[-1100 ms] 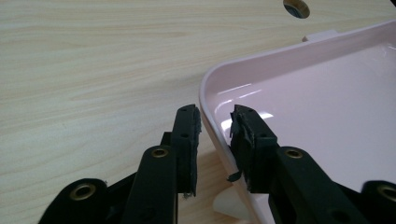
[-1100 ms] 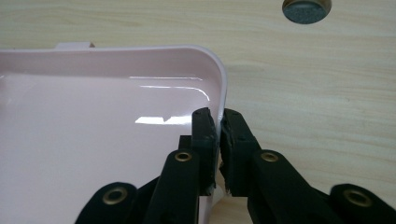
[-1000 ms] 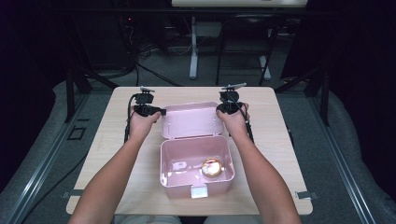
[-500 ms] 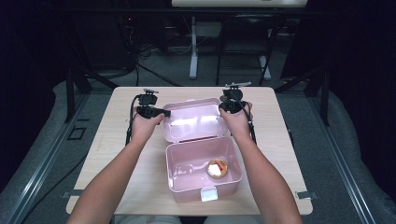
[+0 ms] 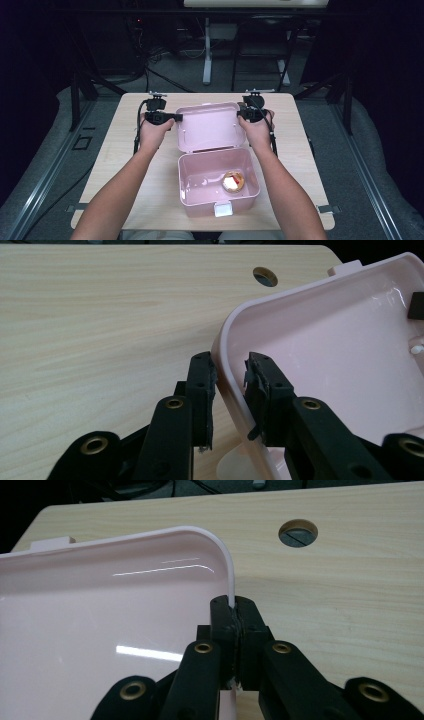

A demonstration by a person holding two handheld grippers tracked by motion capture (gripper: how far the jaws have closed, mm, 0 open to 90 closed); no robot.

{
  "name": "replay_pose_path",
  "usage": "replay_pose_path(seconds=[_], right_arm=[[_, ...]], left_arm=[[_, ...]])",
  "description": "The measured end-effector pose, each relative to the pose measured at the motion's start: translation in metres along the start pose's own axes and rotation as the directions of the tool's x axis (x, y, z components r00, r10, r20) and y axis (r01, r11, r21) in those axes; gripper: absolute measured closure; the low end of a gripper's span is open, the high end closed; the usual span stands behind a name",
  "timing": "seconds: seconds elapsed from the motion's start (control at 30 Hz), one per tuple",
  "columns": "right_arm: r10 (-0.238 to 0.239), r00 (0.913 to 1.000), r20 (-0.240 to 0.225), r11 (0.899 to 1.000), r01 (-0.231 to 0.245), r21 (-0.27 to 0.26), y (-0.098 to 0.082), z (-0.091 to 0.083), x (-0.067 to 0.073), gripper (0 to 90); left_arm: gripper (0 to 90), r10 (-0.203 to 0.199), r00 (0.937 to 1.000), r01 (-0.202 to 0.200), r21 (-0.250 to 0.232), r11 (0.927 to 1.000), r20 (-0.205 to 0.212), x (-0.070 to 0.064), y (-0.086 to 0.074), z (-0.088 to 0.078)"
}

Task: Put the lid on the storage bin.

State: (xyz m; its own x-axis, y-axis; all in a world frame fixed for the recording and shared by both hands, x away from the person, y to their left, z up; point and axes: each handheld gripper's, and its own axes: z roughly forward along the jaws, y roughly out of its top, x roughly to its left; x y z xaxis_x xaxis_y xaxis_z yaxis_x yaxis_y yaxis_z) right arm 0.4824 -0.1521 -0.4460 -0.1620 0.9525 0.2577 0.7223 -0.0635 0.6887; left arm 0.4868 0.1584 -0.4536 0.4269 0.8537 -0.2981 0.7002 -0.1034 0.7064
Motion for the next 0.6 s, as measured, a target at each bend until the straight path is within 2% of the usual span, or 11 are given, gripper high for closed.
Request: replay_pose_path(seconds=[0.17, 0.2, 0.6], right_arm=[[-0.017, 0.9999, -0.002, 0.999, 0.017, -0.028, 0.0, -0.008, -0.001, 88.1], [-0.005, 1.0, -0.005, 1.0, 0.005, -0.021, 0.0, -0.01, -0.001, 88.1], [-0.013, 0.9996, -0.023, 0.998, 0.011, -0.057, 0.001, -0.023, 0.0, 87.4]], left_arm=[[74.5, 0.038, 0.9991, -0.038, -0.008, 0.9992, -0.017, -0.007, 0.008, -0.005], [74.9, 0.044, 0.9988, -0.045, -0.011, 0.9989, -0.023, -0.008, 0.009, -0.006], [78.6, 0.064, 0.9968, -0.067, -0.047, 0.9967, -0.048, -0.015, 0.02, -0.016]])
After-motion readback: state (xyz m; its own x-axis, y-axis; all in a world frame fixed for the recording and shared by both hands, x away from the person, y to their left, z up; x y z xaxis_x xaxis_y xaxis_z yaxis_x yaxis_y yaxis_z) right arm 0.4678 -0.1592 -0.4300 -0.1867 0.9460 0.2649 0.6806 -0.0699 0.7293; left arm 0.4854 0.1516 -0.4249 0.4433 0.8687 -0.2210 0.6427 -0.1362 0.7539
